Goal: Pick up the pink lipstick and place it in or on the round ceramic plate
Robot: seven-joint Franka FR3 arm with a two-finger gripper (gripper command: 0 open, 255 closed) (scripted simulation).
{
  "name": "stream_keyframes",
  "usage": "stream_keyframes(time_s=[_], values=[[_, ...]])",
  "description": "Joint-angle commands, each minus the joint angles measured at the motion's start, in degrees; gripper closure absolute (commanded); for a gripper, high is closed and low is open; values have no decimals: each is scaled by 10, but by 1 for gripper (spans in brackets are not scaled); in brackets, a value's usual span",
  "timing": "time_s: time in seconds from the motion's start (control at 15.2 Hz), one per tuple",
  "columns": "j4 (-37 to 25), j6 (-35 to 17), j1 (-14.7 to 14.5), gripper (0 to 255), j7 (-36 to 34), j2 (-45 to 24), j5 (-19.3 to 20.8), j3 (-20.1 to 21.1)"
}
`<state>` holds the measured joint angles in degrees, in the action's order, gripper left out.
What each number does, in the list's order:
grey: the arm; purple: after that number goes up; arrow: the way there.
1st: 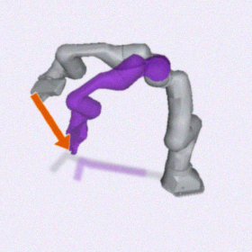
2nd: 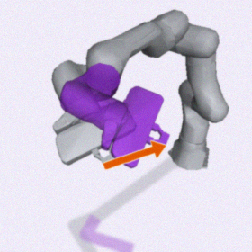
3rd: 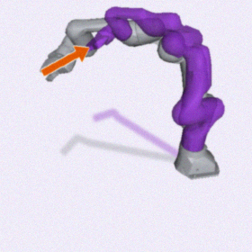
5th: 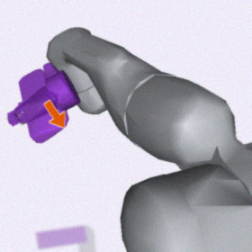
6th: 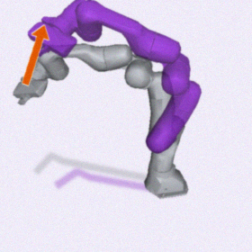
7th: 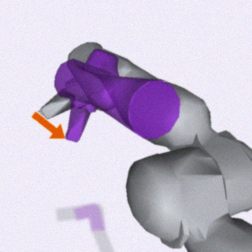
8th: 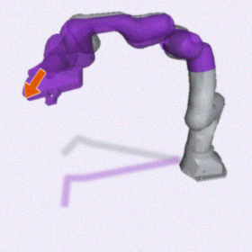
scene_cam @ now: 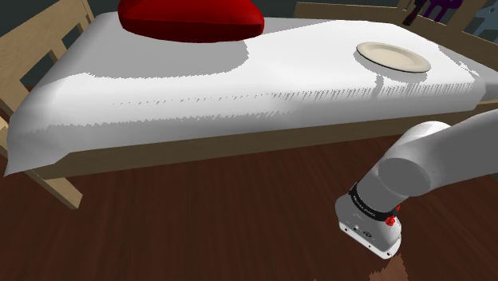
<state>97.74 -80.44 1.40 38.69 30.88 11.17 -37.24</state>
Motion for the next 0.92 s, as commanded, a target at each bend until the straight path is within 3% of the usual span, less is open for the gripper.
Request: stream_keyframes(time_s=[0.0,0.86], values=[[8,-8,1,255,7,1,3,-7],[149,-101,23,255,-4,52,27,-5]])
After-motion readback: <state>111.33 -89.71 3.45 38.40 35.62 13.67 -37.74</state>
